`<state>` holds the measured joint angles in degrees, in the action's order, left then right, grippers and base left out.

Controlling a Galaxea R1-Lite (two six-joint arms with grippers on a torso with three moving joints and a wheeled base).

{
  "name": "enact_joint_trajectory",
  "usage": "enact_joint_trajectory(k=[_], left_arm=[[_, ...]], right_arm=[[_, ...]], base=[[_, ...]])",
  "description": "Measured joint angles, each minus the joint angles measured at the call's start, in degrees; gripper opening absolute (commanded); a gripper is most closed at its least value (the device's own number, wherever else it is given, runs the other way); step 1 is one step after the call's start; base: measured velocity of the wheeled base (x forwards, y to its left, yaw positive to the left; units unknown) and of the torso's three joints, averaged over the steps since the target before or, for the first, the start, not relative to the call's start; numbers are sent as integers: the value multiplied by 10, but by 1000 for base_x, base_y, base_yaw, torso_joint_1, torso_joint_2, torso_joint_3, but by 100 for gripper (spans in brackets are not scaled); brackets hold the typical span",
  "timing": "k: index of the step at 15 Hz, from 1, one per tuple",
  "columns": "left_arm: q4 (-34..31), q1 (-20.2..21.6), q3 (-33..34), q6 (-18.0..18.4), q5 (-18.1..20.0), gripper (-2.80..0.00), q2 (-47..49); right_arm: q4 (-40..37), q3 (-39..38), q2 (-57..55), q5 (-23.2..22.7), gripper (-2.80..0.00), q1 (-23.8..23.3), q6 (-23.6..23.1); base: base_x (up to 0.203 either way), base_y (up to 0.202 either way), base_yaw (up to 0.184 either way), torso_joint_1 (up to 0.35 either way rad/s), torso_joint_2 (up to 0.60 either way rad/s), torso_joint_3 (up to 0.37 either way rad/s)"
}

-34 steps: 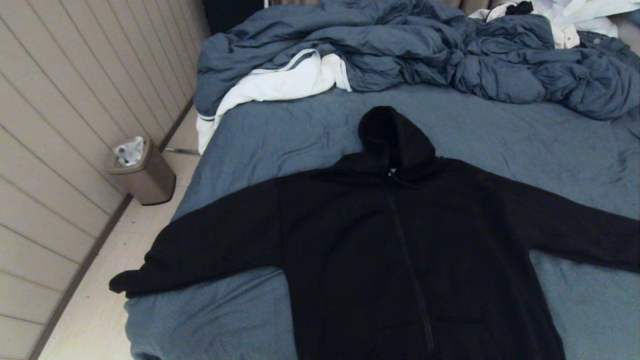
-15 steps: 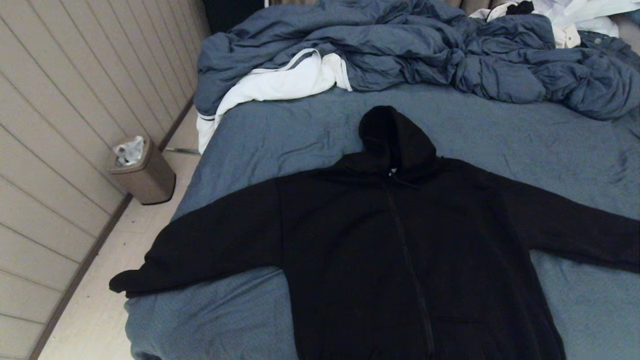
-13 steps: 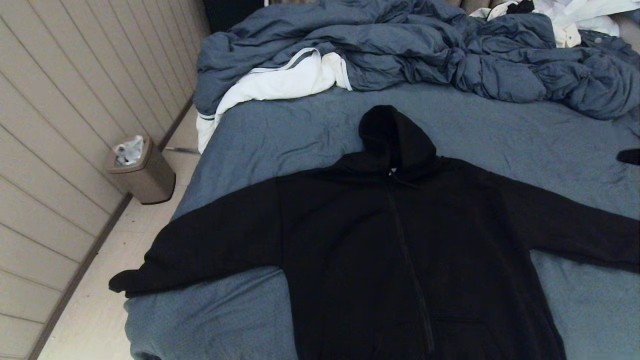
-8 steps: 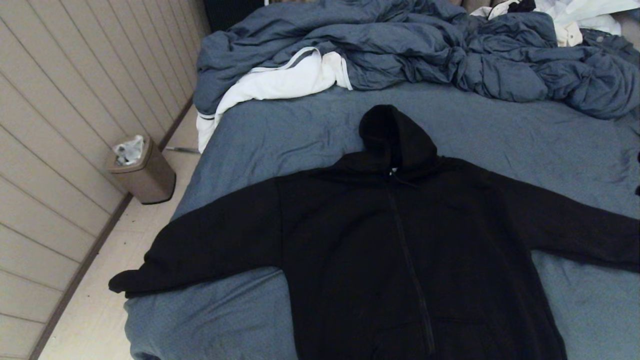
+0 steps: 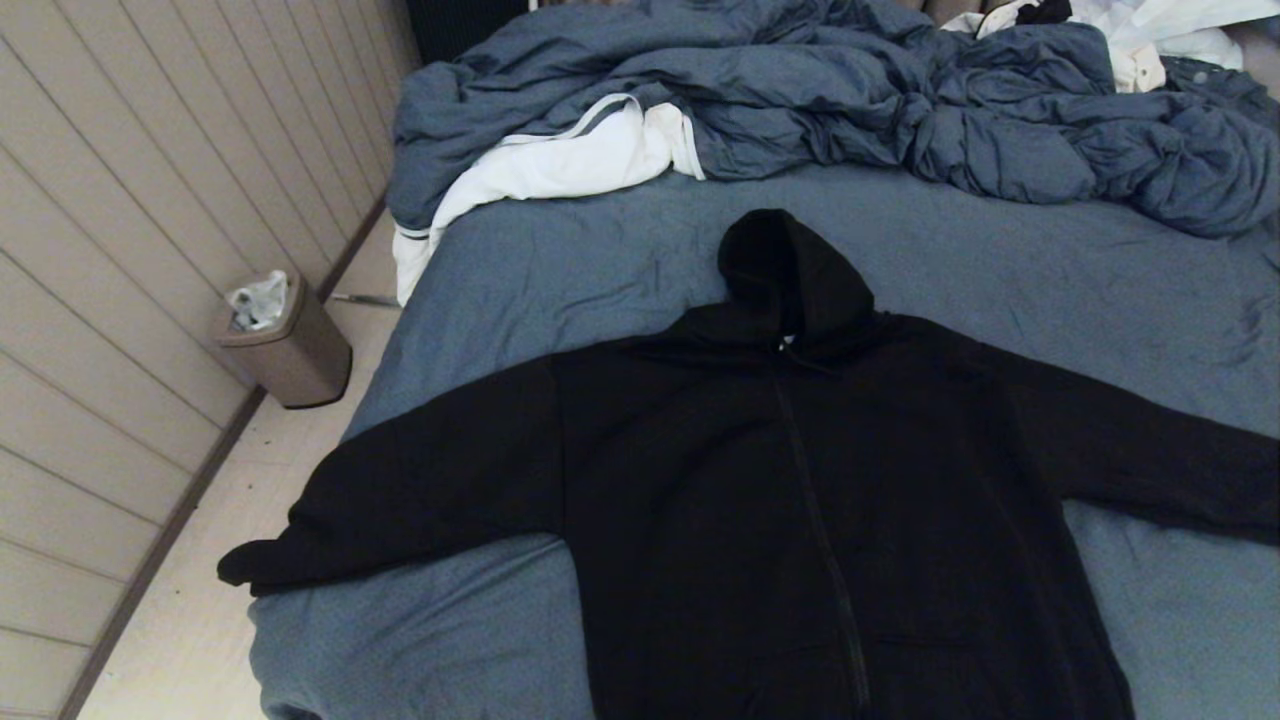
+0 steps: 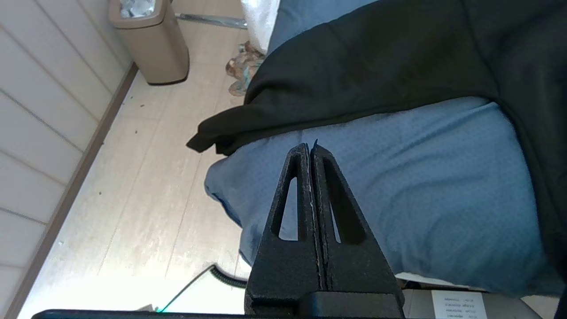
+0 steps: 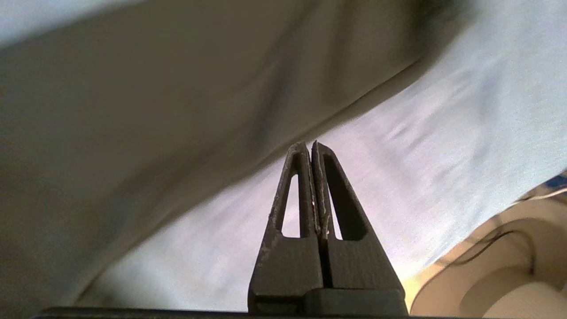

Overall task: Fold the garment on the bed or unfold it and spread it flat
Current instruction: Fold the black sweatshirt

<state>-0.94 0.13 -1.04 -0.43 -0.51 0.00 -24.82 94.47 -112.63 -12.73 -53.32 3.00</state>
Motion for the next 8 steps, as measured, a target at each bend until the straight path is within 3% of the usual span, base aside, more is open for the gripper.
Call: enact_joint_trajectory(k=[8], left_arm=[[0,0,1,0,0,-280,0]], right_arm=[[47,105,-113,40,-280,-32,-27]], base=[[0,0,0,0,0,0]])
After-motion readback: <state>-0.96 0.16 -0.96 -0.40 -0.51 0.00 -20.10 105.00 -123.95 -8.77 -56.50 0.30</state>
